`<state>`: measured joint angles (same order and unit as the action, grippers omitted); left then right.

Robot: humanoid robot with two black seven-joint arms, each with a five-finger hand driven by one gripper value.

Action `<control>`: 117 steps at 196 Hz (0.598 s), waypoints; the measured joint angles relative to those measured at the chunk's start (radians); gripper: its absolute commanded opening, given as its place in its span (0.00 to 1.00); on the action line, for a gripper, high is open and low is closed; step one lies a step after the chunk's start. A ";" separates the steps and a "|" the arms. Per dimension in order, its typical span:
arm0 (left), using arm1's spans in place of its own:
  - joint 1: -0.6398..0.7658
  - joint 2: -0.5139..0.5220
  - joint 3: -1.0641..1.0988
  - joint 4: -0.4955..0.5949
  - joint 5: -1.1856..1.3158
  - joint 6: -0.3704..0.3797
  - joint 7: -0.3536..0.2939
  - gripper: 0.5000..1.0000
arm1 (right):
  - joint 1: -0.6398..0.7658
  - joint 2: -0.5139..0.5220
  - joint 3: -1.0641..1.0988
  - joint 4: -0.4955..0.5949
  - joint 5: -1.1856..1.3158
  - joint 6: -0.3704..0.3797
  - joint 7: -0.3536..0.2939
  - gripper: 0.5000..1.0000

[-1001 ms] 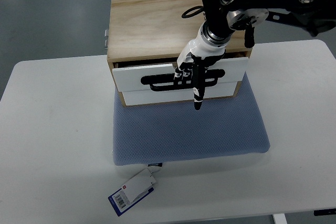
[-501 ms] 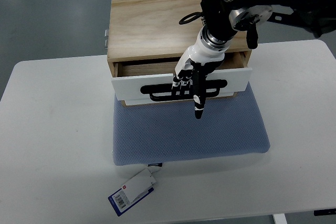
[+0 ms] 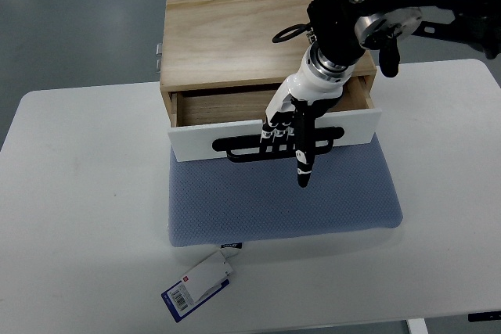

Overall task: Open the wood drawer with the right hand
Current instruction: 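Pull the upper drawer toward the robot with the right hand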

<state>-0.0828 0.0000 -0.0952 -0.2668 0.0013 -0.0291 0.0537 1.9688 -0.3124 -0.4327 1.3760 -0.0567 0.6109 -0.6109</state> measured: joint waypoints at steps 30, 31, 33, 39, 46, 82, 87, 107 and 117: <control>0.000 0.000 0.000 0.000 0.000 0.000 0.000 1.00 | 0.017 -0.017 0.000 0.037 0.029 0.000 0.000 0.89; 0.000 0.000 0.000 0.000 0.000 0.000 0.000 1.00 | 0.018 -0.017 0.000 0.039 0.031 0.000 0.000 0.89; 0.000 0.000 0.000 0.000 0.000 0.000 0.000 1.00 | 0.018 -0.018 0.000 0.040 0.032 0.000 0.000 0.89; 0.000 0.000 0.000 0.000 0.000 0.000 0.000 1.00 | 0.021 -0.021 0.000 0.049 0.041 0.000 0.000 0.89; 0.000 0.000 0.000 0.000 0.000 0.000 0.000 1.00 | 0.024 -0.023 0.000 0.057 0.048 0.000 0.000 0.89; 0.000 0.000 0.000 0.000 0.000 0.000 0.000 1.00 | 0.032 -0.029 0.000 0.089 0.061 0.000 0.000 0.89; 0.000 0.000 0.000 0.000 0.000 0.000 0.000 1.00 | 0.033 -0.031 0.000 0.092 0.063 0.000 0.000 0.89; 0.000 0.000 0.000 0.000 0.000 0.000 0.000 1.00 | 0.040 -0.038 0.000 0.109 0.074 0.000 0.000 0.89; 0.000 0.000 0.000 0.000 0.000 0.000 0.000 1.00 | 0.046 -0.041 0.000 0.117 0.078 0.000 0.000 0.89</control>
<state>-0.0828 0.0000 -0.0952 -0.2669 0.0016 -0.0291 0.0535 2.0148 -0.3531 -0.4327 1.4931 0.0209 0.6109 -0.6109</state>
